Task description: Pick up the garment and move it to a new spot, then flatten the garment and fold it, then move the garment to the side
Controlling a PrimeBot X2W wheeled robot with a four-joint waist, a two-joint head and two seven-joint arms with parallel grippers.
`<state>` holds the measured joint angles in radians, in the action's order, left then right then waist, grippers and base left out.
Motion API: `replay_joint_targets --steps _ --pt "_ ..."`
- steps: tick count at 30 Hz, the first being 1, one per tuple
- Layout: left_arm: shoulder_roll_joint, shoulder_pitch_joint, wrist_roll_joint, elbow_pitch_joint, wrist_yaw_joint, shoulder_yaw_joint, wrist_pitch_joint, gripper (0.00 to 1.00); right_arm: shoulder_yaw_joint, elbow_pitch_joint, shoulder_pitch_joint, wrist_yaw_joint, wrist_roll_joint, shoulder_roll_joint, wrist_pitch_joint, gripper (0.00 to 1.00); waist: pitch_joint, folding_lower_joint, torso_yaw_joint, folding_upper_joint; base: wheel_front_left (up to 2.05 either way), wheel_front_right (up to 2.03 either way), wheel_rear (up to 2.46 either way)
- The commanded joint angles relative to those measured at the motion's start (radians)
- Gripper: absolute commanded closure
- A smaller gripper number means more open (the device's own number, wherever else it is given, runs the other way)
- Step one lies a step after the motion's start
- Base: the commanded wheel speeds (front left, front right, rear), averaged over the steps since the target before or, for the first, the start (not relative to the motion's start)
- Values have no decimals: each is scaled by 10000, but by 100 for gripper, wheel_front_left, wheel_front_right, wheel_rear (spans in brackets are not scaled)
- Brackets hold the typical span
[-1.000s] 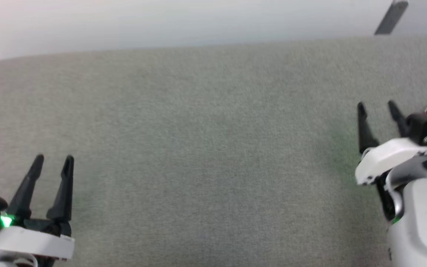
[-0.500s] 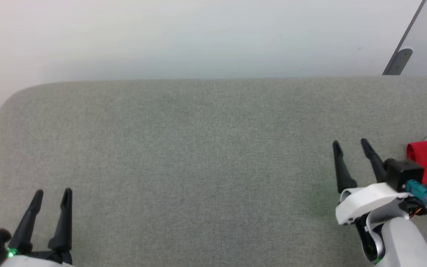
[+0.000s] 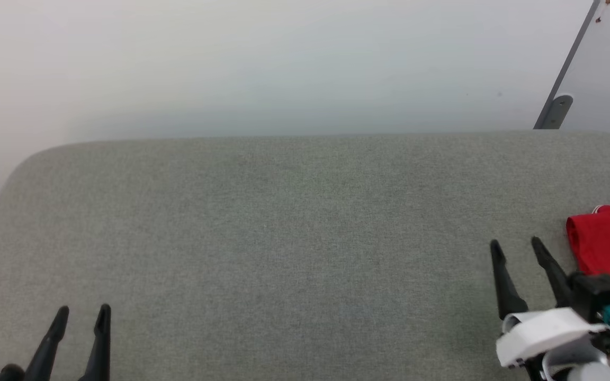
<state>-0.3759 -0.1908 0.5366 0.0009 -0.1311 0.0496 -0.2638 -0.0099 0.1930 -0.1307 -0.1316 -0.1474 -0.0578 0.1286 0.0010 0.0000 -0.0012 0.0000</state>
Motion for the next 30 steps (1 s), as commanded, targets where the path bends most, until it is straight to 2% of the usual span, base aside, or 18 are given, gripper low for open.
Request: replay_joint_targets --steps 1,15,30 --pt "51 -139 -57 -101 11 81 3 0 -48 -185 218 21 -38 -17 -51 0 -42 0 -10 0 0 0 0" --pt "319 -787 -144 -689 11 541 3 0 -469 -2069 1934 21 -260 72 -335 0 -23 0 -11 0 0 0 0" --pt "290 -652 -239 -735 11 592 3 0 -432 -2237 1959 21 -473 85 -231 0 85 0 0 0 0 0 0"
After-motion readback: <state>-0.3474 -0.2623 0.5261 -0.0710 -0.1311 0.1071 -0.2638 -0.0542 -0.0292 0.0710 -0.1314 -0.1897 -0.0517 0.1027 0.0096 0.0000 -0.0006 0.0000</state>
